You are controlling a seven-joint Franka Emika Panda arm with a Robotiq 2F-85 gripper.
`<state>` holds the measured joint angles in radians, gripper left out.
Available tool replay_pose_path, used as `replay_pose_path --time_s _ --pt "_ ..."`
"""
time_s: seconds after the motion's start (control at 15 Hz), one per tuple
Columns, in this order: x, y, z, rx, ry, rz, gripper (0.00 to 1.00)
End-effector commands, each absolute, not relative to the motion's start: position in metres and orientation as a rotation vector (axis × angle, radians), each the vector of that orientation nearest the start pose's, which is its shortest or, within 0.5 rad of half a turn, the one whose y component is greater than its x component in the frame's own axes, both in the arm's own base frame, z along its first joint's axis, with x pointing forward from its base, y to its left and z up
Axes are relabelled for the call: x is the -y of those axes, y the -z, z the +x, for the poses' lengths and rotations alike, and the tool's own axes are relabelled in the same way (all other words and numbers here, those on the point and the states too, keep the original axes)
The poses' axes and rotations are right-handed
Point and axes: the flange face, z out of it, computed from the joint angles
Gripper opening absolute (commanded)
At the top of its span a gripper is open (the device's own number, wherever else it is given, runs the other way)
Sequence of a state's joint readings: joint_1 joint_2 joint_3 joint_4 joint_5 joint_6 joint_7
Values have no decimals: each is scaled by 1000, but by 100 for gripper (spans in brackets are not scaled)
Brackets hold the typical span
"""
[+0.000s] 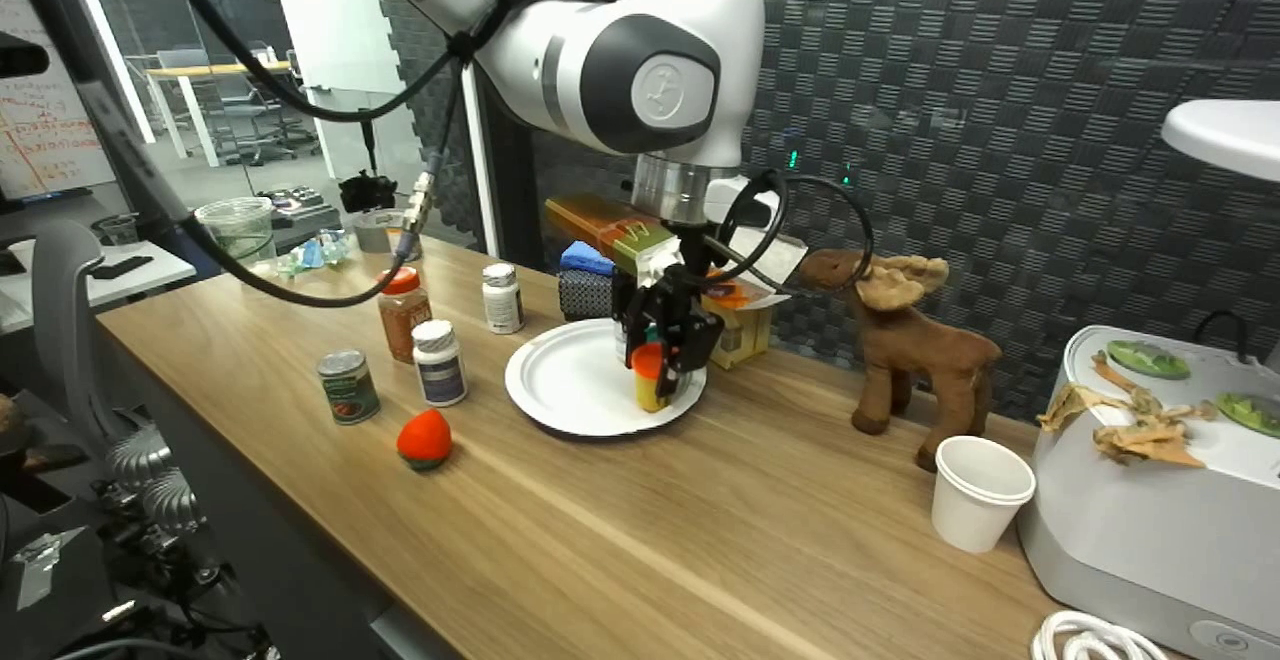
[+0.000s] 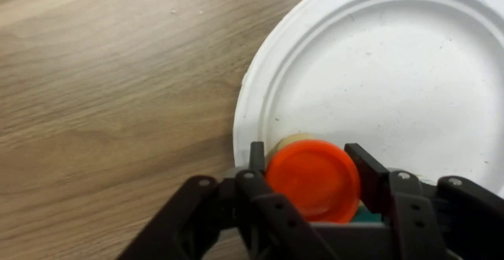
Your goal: Pick up all the objects surrounding the white plate and arrange them on the plate
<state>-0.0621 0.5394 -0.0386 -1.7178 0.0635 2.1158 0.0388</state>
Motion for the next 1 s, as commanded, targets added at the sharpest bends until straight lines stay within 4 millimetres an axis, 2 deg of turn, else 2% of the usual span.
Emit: replay_pose_path --time_s 0.0,0.13,0.47,0.93 --pt "51 -278 648 -253 -180 -3121 84" --pt "43 -284 644 -249 -143 -3134 99" --pt "19 -298 629 -305 17 -3144 100" --pt "-27 -299 585 -355 277 -3173 100"
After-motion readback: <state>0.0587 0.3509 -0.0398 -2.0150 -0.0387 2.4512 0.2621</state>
